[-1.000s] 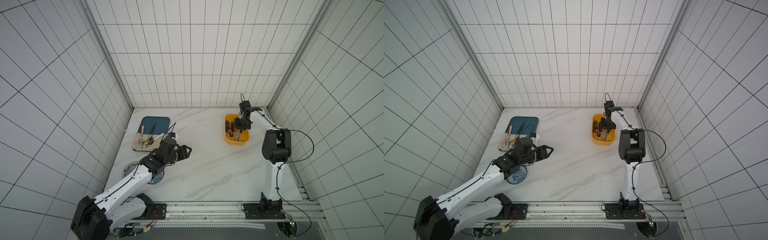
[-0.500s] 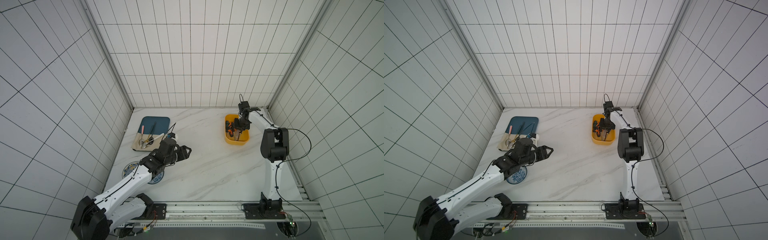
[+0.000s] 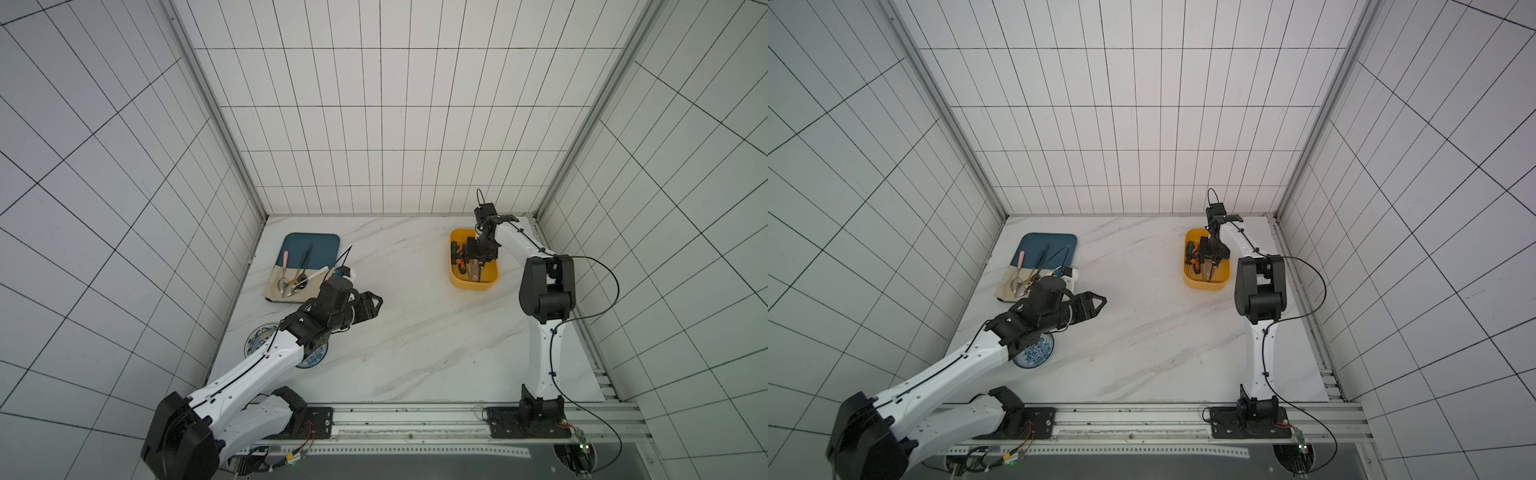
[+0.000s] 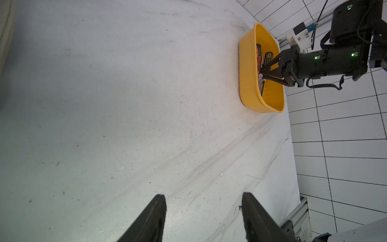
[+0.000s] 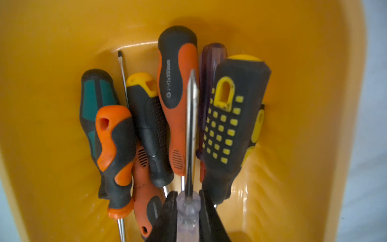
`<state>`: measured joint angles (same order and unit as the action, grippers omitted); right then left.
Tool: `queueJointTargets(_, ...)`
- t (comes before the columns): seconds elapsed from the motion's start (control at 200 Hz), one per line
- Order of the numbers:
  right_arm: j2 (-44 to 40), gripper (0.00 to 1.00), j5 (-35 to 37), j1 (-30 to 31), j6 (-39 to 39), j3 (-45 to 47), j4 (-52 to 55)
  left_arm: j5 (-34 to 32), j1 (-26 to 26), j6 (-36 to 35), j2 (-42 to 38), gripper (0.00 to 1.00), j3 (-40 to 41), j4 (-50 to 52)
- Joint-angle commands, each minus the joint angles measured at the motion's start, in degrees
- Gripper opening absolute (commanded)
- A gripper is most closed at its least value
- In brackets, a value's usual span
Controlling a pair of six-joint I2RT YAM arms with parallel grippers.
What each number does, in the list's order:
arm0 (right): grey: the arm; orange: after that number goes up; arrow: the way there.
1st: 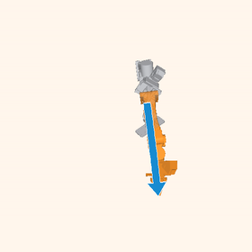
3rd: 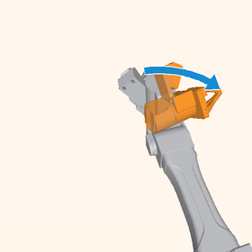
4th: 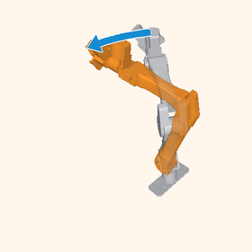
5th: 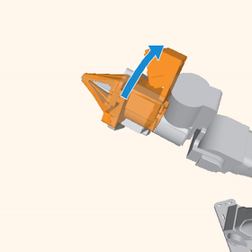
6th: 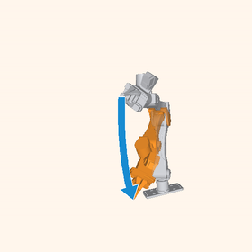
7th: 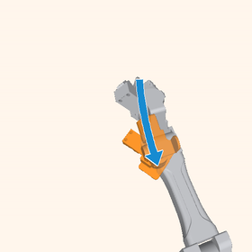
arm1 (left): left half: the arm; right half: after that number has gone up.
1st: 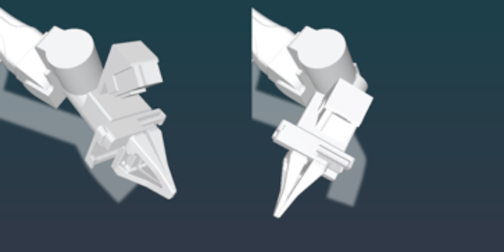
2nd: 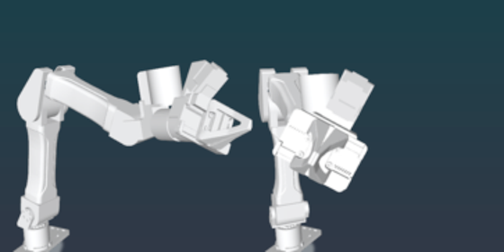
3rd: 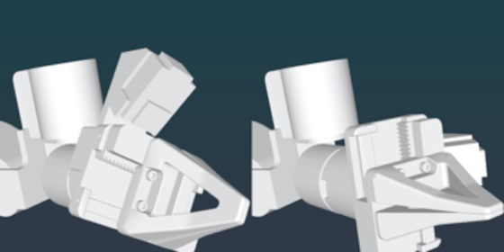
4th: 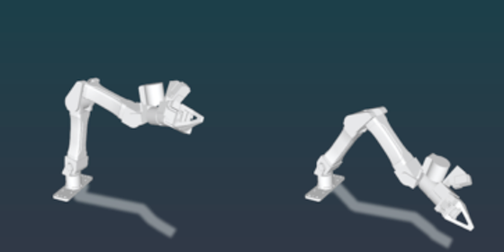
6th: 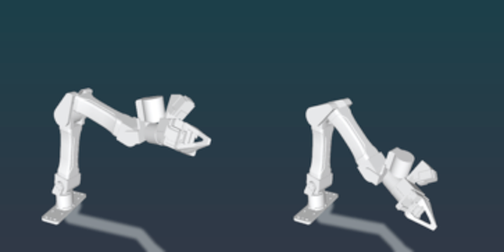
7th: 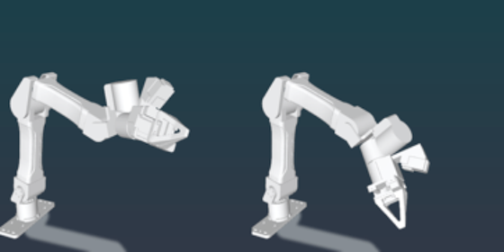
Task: Put the screwdriver on the desktop into the storage box
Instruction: Place the screwdriver in the storage box, then reset both arms
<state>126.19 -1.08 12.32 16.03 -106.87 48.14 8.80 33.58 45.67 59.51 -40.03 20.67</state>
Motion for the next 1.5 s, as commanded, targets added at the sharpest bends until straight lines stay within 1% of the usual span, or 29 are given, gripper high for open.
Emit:
queueJointTargets(0.0,1.3,0.16,0.3,-0.4,-0.8,-3.0,1.2,-0.1,-0.3,0.3,-0.5,0.61,0.7,0.3)
queueJointTargets(0.23,2.1,0.21,0.6,0.4,-0.8,-3.4,1.0,0.0,-0.3,0.5,-0.2,0.61,0.7,0.1)
queueJointTargets(0.28,2.1,0.25,0.7,0.5,-0.8,-3.5,1.2,0.1,-0.3,0.5,-0.2,0.61,0.7,0.1)
queueJointTargets(0.345,2.0,0.33,1.1,0.8,-0.7,-3.5,1.2,0.1,-0.3,0.5,-0.2,0.61,0.8,0.1)
queueJointTargets(0.39,1.8,0.37,1.3,0.9,-0.5,-3.6,1.4,0.1,-0.3,0.5,-0.2,0.61,0.8,0.1)
queueJointTargets(0.48,0.9,0.40,1.6,1.4,-0.4,-3.4,1.5,0.1,-0.3,0.5,-0.3,0.61,0.9,0.1)
queueJointTargets(0.59,-0.8,0.40,1.6,1.7,-0.2,-2.8,1.6,0.1,-0.3,0.6,-0.3,0.61,0.8,0.0)
queueJointTargets(0.765,-5.8,0.40,1.3,2.0,0.5,0.6,0.3,-0.6,-0.3,0.6,-0.2,0.62,0.7,0.2)
queueJointTargets(0.97,-13.8,0.46,-0.5,2.2,1.8,8.0,-3.2,-1.7,-0.3,0.6,0.5,0.62,-0.6,0.6)
queueJointTargets(1.044,-16.7,0.47,-0.9,2.4,2.2,10.8,-4.4,-2.9,-0.3,0.6,0.9,0.64,-1.6,1.5)
queueJointTargets(1.134,-19.8,0.50,-1.0,2.6,2.4,13.8,-5.5,-4.7,-0.3,0.3,1.3,0.66,-3.1,2.6)
queueJointTargets(1.144,-20.2,0.53,-1.0,2.7,2.4,14.2,-5.8,-5.0,-0.3,0.3,1.3,0.67,-3.3,2.7)
queueJointTargets(1.159,-20.7,0.64,-1.1,2.7,2.4,14.7,-5.9,-5.4,-0.3,0.1,1.3,0.68,-3.6,2.9)
queueJointTargets(1.164,-20.9,0.82,-1.1,2.7,2.4,14.9,-5.9,-5.5,-0.3,0.1,1.3,0.68,-3.7,2.9)
queueJointTargets(1.169,-21.1,0.91,-1.1,2.7,2.4,15.0,-5.9,-5.7,-0.3,0.1,1.4,0.68,-3.7,2.9)
queueJointTargets(1.174,-21.2,0.95,-1.1,2.7,2.4,15.1,-5.9,-5.9,-0.3,0.1,1.4,0.69,-3.8,3.0)
queueJointTargets(1.184,-21.4,1.00,-1.1,2.7,2.4,15.5,-5.9,-6.2,-0.3,0.0,1.5,0.70,-4.0,3.1)
queueJointTargets(1.209,-22.3,0.99,-1.0,2.7,2.4,16.2,-5.9,-7.2,-0.3,-0.1,1.6,0.73,-4.4,3.3)
queueJointTargets(1.249,-23.5,0.99,-0.5,2.7,2.4,17.2,-5.9,-8.7,-0.3,-0.5,1.7,0.85,-4.9,3.3)
queueJointTargets(1.269,-24.2,0.99,-0.2,2.7,2.4,18.0,-5.9,-9.3,-0.5,-0.8,1.7,0.95,-5.3,3.4)
queueJointTargets(1.279,-24.6,0.99,-0.1,2.7,2.5,18.3,-5.9,-9.5,-0.6,-0.9,1.7,0.97,-5.4,3.5)
queueJointTargets(1.379,-28.5,0.99,1.1,2.6,2.6,22.2,-9.2,-11.0,-1.8,-3.1,2.2,0.98,-8.0,4.6)
queueJointTargets(1.494,-32.4,0.99,4.3,2.4,3.0,25.3,-10.5,-15.4,-4.0,-6.7,4.1,0.98,-12.6,8.5)
